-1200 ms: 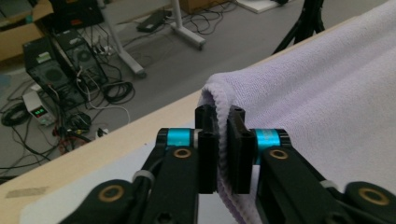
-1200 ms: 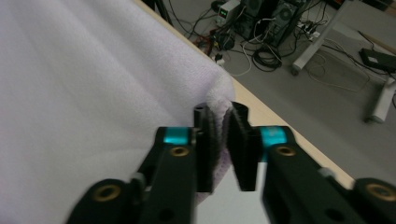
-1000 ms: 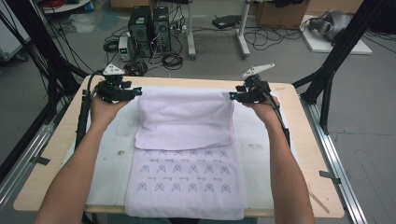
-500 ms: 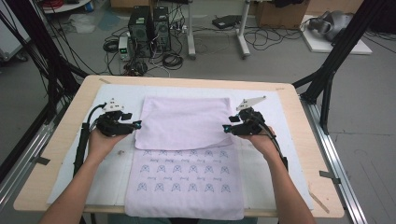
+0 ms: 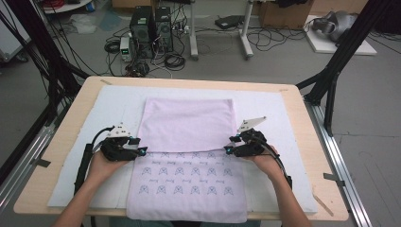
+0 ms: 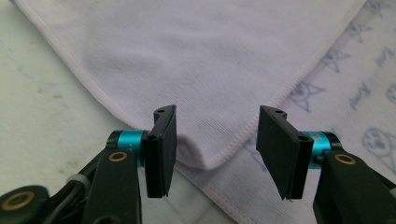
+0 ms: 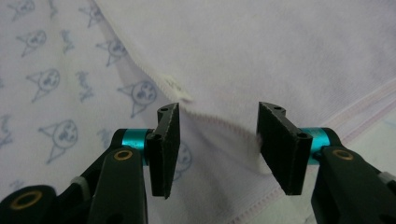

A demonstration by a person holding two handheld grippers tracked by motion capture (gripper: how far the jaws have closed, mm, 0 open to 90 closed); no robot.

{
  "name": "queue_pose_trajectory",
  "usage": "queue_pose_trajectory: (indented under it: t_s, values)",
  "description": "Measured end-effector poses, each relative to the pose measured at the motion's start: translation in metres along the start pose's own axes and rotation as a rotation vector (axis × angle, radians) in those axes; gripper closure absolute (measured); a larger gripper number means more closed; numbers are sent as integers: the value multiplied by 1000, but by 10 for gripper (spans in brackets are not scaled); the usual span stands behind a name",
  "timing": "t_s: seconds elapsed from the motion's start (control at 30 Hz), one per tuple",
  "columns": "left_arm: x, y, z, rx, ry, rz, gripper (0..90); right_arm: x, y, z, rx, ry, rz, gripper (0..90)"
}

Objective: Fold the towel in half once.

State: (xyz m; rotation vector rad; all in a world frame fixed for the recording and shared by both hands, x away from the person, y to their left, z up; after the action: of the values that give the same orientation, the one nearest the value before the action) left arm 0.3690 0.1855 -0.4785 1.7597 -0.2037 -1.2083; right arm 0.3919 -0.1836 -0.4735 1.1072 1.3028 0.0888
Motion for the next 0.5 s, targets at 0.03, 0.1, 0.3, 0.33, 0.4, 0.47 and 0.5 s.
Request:
queue_pose_trajectory:
  t_s: [0.03,0.1,0.3,0.33,0.4,0.47,0.5]
  values:
    - [0,-3,1,0,0,-6,503,0,-1,-1,-10,-3,-8,536]
    - [0,-8,2,3,-1,-14,546,0,-2,-3,-18,0,-17,554]
    - [-7,-10,-1,-12,2,-1,616,-4,-10,-4,-16,18,-66,578]
    - [-10,-8,-2,-15,13,9,598,-8,-10,-5,-4,20,-51,578]
    - [-16,-4,-5,-24,34,38,576,-16,-7,-4,-4,20,4,580]
    - [-19,0,-8,-31,45,58,576,-22,-3,-3,10,21,44,583]
    - [-20,2,-9,-32,45,68,578,-24,-1,-2,21,17,63,584]
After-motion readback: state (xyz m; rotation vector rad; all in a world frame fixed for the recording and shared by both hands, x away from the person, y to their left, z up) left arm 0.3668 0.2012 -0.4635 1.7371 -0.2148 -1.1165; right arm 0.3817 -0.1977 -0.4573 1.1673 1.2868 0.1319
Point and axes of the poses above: each handheld gripper's, and its own axes: x roughly forward along the jaws, y roughly out of its top, z roughly to its right, the point moved 7 cm from there along x, roughly forward along the jaws, and after that the axes turned 7 degrees about x, right-handed, at the moved point
